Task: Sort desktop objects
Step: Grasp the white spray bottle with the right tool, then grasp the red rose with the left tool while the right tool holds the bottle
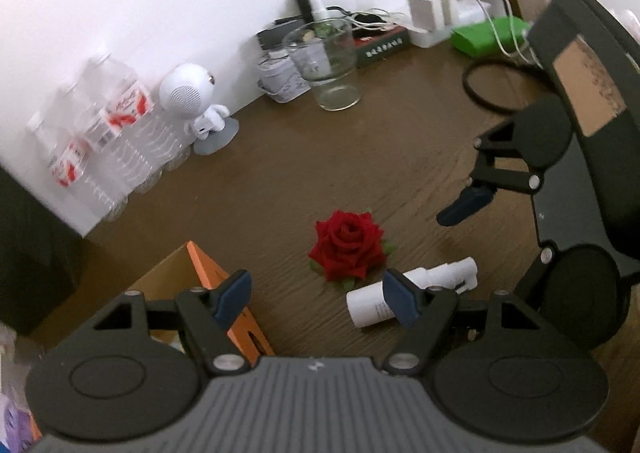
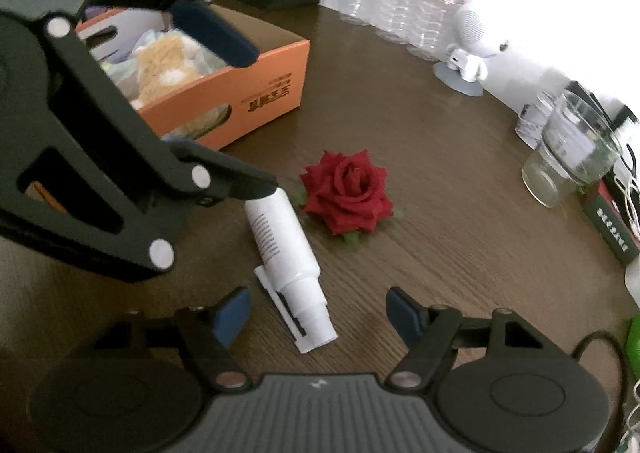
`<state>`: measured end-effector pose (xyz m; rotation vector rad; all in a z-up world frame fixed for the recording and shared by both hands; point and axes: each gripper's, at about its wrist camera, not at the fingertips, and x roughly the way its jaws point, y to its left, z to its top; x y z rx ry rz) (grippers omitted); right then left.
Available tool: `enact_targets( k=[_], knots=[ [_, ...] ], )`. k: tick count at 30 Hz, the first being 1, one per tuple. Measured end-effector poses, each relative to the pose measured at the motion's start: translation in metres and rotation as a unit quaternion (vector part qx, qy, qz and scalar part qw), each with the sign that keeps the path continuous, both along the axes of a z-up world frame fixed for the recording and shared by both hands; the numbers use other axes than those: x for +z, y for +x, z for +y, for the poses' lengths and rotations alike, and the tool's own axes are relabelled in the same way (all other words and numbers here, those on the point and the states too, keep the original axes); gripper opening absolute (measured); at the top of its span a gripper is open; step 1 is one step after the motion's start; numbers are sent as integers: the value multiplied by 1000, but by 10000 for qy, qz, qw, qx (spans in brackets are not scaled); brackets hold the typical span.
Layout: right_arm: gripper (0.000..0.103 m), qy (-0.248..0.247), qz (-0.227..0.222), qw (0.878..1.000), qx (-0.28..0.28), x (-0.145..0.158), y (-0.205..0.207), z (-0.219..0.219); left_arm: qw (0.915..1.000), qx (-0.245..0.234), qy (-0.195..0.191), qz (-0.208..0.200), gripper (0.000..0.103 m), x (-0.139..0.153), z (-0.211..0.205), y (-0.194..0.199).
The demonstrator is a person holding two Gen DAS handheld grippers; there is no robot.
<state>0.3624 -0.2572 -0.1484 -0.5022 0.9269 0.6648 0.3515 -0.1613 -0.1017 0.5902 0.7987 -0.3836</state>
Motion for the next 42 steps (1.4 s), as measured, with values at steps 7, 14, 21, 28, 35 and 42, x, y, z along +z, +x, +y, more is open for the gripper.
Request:
enact_targets(
  k=[7,14,21,28,35,42],
  knots=[
    [72,-76,-58,9996,261,-2,2,4,9981,-486,376,-95,75,-6,-4,1],
    [51,-84,-19,9990,448,-1,5,7,9942,-775,719,-205,75,-10,-6,5],
    [26,-421,-6,9983,415,2,6,8,9919,-954,801,-257,75,-13,-9,11],
    [19,-632,-119,9971,413,4,3,4,9903,-1043,876,-264,75,-18,-14,16],
    [18,-807,-190,9958,387,5,0,-1,9892,-1114,917,-274,75,-21,-18,21],
    [17,-810,-214,9959,338,6,-1,-7,9883,-1176,931,-291,75,-22,-21,26]
  ],
)
